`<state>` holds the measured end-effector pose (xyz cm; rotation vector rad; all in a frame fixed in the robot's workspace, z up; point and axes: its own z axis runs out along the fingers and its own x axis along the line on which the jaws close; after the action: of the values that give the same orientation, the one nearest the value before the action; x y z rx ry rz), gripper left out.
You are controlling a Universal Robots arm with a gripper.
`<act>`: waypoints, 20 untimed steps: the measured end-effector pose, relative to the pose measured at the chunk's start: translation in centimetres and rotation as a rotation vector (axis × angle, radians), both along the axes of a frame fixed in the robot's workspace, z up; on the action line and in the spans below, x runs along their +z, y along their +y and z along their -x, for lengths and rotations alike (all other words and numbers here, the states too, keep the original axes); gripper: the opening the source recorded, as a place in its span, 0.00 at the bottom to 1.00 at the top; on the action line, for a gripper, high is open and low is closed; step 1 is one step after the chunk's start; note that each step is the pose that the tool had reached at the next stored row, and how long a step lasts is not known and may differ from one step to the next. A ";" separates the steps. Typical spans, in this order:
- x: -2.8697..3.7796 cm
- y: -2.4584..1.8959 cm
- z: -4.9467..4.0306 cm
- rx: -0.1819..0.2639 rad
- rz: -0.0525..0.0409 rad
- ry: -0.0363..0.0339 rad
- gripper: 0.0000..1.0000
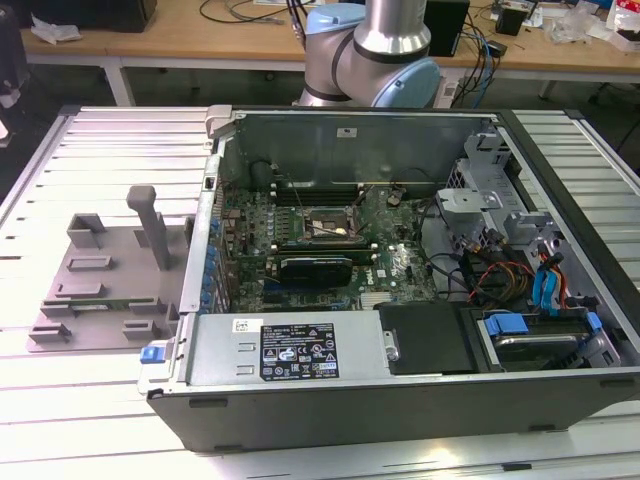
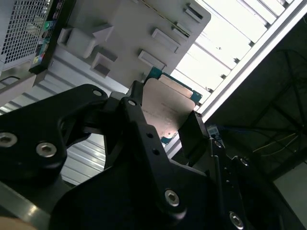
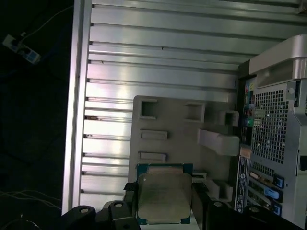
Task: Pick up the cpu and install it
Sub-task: 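Pick up the cpu and move it towards the insertion slot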
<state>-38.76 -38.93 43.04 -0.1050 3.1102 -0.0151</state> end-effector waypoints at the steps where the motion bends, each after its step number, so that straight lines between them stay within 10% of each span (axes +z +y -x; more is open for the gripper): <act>1: 0.26 0.00 0.00 0.000 0.0001 0.0001 0.55; 10: 1.10 0.00 -0.01 0.000 0.0000 0.0001 0.55; 20: 0.24 0.00 -4.58 -0.001 0.0000 0.0003 0.55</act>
<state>-34.18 -38.94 43.28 -0.1037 3.1106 -0.0151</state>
